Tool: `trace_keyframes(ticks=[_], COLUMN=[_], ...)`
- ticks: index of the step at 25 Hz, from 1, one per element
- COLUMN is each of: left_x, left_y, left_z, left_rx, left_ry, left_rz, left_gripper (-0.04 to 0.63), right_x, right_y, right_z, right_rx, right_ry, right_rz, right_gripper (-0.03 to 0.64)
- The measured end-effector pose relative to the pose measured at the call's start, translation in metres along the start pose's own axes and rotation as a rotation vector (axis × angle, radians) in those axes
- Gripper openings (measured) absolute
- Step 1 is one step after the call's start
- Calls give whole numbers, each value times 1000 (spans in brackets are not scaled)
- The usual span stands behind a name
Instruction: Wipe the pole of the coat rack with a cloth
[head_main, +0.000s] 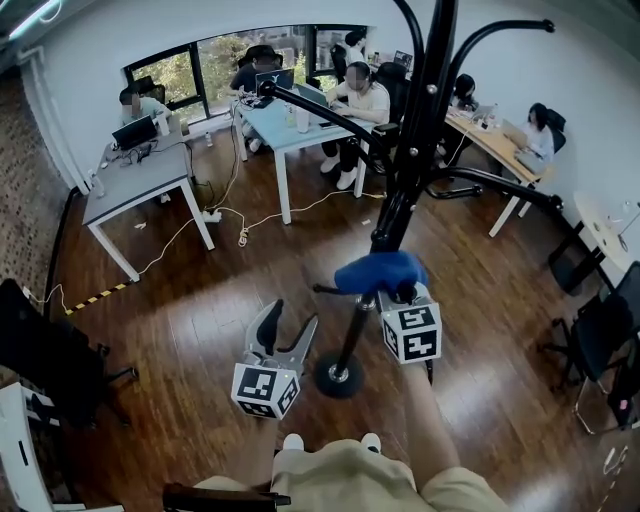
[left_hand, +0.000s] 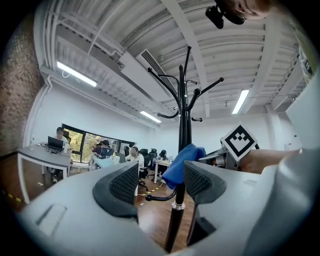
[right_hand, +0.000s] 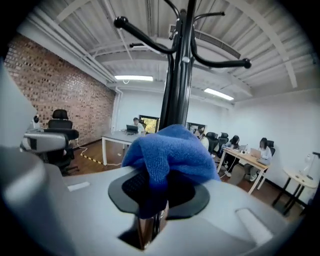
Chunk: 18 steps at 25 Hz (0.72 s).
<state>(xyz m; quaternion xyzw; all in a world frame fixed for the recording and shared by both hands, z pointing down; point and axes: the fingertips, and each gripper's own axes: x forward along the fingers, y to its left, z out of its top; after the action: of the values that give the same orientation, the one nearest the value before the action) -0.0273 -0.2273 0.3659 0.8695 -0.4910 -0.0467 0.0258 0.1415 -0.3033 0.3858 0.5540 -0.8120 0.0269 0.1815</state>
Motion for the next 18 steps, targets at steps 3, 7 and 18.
trace_keyframes(ticks=[3, 7, 18], left_x=[-2, -3, -1], left_y=[1, 0, -14], left_z=[1, 3, -3], left_rx=[6, 5, 7], left_ry=[0, 1, 28], left_rz=[-9, -19, -50], left_gripper=[258, 256, 255], right_x=[12, 22, 2], right_y=[8, 10, 22], right_z=[-33, -58, -121], right_rx=[-91, -177, -279], right_ry=[183, 363, 805], right_rz=[74, 194, 588], right_gripper=[69, 69, 64])
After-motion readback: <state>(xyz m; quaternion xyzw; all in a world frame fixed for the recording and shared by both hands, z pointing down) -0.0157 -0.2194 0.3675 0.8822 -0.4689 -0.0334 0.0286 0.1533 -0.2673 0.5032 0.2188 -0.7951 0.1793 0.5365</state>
